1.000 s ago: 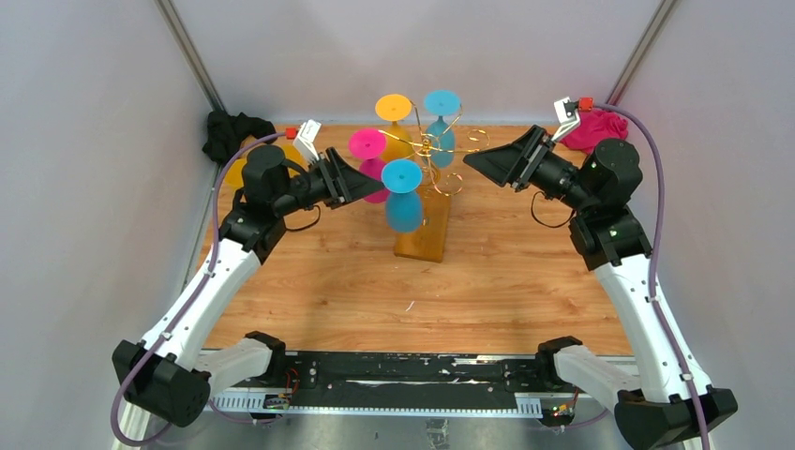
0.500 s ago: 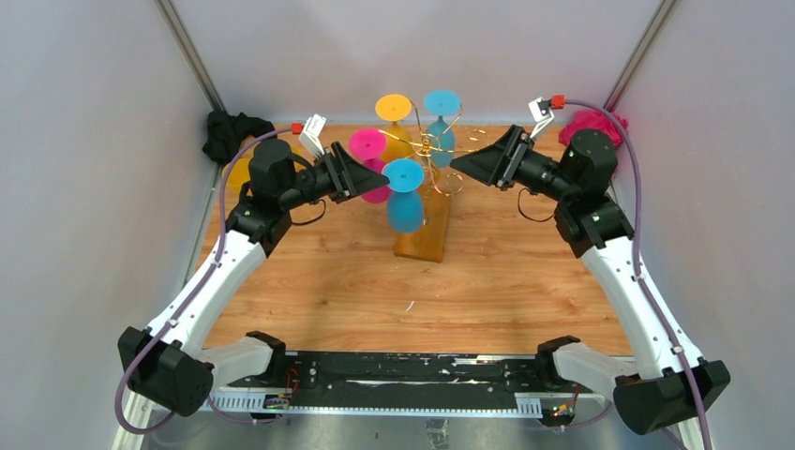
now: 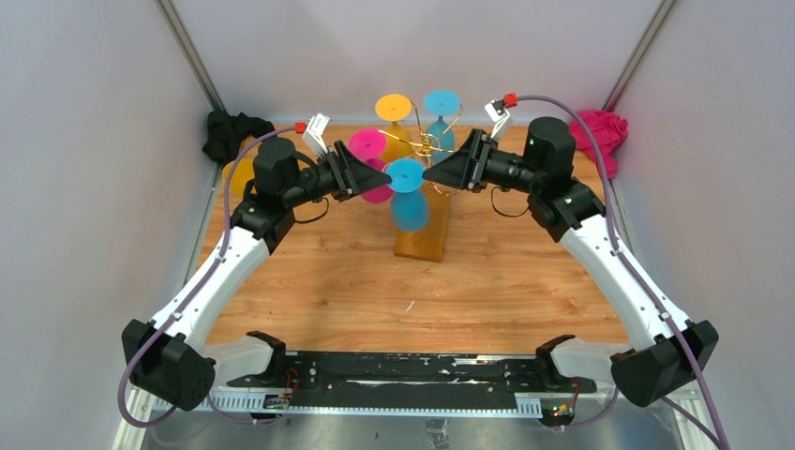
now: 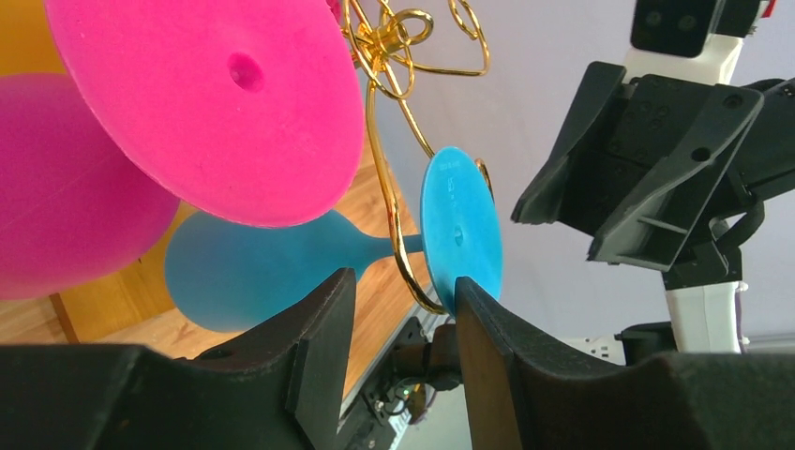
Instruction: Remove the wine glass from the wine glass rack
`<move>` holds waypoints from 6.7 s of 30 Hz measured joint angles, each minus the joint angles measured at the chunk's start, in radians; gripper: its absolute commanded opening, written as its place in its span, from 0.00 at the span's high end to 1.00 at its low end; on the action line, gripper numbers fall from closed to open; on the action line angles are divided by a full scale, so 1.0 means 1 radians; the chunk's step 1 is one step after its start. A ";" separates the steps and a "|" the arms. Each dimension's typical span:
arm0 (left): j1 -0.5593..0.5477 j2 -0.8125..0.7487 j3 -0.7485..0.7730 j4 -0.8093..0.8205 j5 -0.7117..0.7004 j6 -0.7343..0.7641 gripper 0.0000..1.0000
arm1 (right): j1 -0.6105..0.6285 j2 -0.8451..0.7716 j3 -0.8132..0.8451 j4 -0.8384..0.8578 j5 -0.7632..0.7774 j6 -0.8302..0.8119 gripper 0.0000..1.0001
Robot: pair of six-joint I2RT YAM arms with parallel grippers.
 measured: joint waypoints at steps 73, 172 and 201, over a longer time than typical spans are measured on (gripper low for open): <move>-0.001 -0.142 0.079 -0.151 0.023 0.072 0.48 | 0.044 0.202 0.108 -0.083 0.077 0.404 1.00; -0.001 -0.196 0.087 -0.247 0.007 0.120 0.50 | 0.033 -0.039 -0.077 -0.076 0.190 0.399 1.00; -0.002 -0.256 0.035 0.152 0.125 0.105 0.34 | 0.201 -0.229 0.145 0.232 0.064 0.293 1.00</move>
